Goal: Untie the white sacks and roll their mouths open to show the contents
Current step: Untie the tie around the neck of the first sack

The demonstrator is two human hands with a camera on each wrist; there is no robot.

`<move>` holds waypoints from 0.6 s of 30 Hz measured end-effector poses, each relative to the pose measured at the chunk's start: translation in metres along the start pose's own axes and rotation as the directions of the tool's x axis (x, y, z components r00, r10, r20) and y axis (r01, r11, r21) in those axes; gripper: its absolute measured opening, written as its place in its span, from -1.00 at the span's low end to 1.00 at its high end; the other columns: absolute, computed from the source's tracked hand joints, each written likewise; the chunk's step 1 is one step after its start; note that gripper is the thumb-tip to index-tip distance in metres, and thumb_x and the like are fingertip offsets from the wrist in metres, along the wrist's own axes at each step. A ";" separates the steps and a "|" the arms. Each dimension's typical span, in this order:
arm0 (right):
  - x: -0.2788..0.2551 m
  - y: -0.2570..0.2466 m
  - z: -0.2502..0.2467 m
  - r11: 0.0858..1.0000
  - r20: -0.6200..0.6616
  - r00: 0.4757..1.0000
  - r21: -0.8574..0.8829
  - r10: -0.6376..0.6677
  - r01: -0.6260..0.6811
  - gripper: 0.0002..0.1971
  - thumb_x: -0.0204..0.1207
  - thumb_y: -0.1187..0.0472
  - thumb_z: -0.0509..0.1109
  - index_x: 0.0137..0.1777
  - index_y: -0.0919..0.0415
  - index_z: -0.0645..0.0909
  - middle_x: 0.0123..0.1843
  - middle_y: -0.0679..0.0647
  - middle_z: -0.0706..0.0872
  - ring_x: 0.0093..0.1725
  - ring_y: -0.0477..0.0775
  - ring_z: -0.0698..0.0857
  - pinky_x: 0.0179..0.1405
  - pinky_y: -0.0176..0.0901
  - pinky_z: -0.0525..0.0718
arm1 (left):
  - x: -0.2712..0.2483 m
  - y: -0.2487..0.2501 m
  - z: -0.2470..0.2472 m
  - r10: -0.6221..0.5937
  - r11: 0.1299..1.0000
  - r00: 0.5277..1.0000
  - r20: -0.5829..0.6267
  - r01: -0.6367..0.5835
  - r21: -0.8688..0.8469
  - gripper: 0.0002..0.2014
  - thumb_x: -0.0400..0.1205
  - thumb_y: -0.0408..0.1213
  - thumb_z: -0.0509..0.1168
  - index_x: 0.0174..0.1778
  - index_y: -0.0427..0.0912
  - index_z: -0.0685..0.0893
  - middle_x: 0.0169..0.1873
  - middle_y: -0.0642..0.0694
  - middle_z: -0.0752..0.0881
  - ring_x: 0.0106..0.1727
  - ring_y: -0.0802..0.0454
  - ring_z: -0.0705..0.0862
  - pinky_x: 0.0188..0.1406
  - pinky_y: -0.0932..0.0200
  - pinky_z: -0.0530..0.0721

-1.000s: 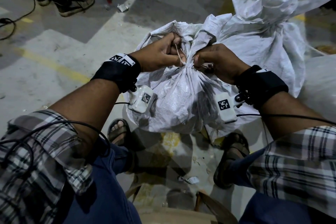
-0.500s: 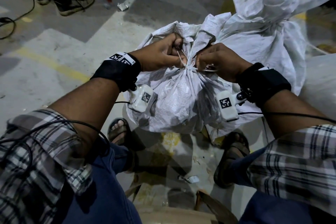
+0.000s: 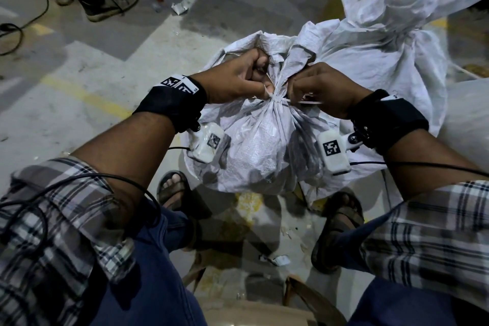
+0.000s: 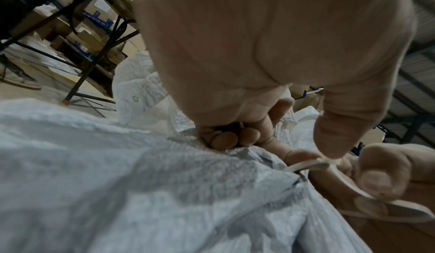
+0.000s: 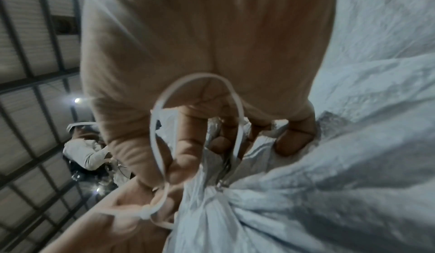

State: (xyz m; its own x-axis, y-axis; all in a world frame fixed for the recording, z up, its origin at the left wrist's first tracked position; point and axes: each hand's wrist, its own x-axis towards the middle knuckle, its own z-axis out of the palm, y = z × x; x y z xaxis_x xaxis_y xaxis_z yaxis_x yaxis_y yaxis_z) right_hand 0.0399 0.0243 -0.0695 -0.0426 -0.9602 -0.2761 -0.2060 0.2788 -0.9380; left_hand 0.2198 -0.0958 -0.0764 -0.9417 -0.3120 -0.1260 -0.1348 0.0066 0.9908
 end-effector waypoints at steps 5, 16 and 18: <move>0.003 0.005 -0.001 1.000 -0.053 0.998 0.007 0.021 -0.020 -0.76 0.42 0.36 0.56 -0.09 0.62 0.73 -0.18 0.45 0.65 -0.30 0.18 0.54 -0.31 -0.14 0.46 | -0.001 0.001 0.001 0.009 1.000 1.000 -0.012 -0.009 -0.003 -0.55 0.54 -0.65 0.30 -0.08 -0.07 0.21 -0.14 -0.22 0.61 -0.03 -0.05 0.65 -0.04 0.28 0.69; 0.001 0.006 -0.007 0.996 0.054 0.998 -0.088 -0.018 0.023 -0.88 0.32 0.43 0.40 -0.36 0.44 0.75 -0.31 0.40 0.62 -0.38 0.17 0.39 -0.45 -0.18 0.29 | -0.004 0.005 0.002 -0.024 0.997 1.000 -0.015 0.023 -0.075 -0.61 0.45 -0.56 0.25 -0.11 -0.07 0.20 -0.24 -0.15 0.57 -0.12 0.01 0.59 -0.16 0.34 0.61; 0.001 0.005 -0.006 0.996 0.038 0.999 -0.080 -0.023 0.026 -0.86 0.26 0.38 0.38 -0.44 0.33 0.76 -0.32 0.41 0.63 -0.39 0.18 0.42 -0.44 -0.16 0.31 | -0.004 0.003 0.001 -0.027 0.997 1.000 -0.013 0.026 -0.066 -0.58 0.49 -0.62 0.26 -0.10 -0.07 0.20 -0.25 -0.13 0.56 -0.12 0.03 0.59 -0.14 0.34 0.61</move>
State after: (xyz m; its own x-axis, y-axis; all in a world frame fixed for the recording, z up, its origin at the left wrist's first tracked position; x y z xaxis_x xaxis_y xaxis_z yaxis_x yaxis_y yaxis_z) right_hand 0.0329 0.0245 -0.0729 -0.0008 -0.9650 -0.2622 -0.2841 0.2516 -0.9252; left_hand 0.2232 -0.0935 -0.0732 -0.9335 -0.3246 -0.1524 -0.1389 -0.0643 0.9882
